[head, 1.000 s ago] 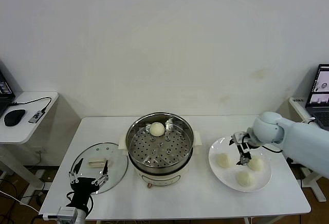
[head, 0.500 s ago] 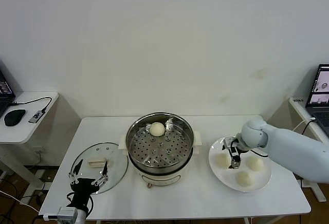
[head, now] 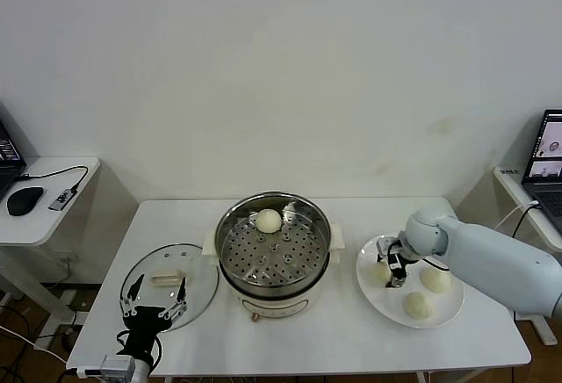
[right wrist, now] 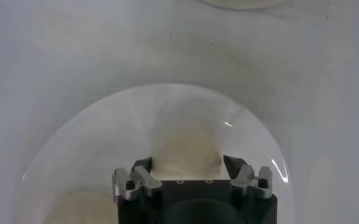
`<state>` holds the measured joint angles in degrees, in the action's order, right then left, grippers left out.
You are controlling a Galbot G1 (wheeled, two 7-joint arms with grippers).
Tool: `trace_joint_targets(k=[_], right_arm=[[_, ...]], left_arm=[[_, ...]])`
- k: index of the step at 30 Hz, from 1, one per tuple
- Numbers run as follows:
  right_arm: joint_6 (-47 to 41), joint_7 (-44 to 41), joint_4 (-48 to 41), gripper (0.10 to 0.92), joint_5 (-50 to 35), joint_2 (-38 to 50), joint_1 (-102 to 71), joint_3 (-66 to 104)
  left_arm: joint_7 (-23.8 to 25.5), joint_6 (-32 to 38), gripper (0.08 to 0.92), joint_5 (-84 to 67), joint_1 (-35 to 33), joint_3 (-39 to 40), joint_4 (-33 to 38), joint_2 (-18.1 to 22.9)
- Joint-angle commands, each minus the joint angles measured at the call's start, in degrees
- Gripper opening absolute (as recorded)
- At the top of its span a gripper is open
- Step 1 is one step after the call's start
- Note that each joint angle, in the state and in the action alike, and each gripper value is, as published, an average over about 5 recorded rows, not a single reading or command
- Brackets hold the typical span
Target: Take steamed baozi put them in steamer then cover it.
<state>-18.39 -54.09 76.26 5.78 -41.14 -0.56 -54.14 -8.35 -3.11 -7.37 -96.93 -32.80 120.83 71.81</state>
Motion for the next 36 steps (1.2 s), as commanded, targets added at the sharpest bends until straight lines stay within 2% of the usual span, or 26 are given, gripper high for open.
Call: trace_joint_targets(k=[1, 7, 16, 24, 31, 36], right_arm=[[0.1, -0.7, -0.5, 0.599, 0.7, -0.2, 0.0, 0.7], [-0.4, -2.3, 3.0, 0.578, -2.6, 2.4, 6.0, -0.1], [-4.2, -4.0, 11.3, 0.584, -15.8, 4.7, 31.2, -12.3], [-10.1, -1.8, 16.9, 0.591, -28.4, -3.3, 48.2, -22.4], [-17.1, 3.9, 16.4, 0.594, -38.6, -13.7, 46.5, -21.6], [-19.4, 7.0, 12.8, 0.594, -41.9, -21.0, 41.4, -20.3]], left_arm=[[0.0, 0.0, 0.823, 0.0, 0.0, 0.0, 0.0, 0.0], [-0.1, 0.0, 0.823, -0.2, 0.1, -0.2, 0.0, -0.3], [-0.1, -0.3, 0.823, -0.4, 0.8, 0.3, 0.0, -0.6], [-0.1, -0.3, 0.823, -0.6, 1.4, 1.1, 0.1, -1.0], [0.0, -0.6, 0.823, -1.5, 1.5, 0.2, 0.8, -1.8], [0.0, -0.6, 0.823, -1.6, 1.7, -0.1, 0.8, -1.8]])
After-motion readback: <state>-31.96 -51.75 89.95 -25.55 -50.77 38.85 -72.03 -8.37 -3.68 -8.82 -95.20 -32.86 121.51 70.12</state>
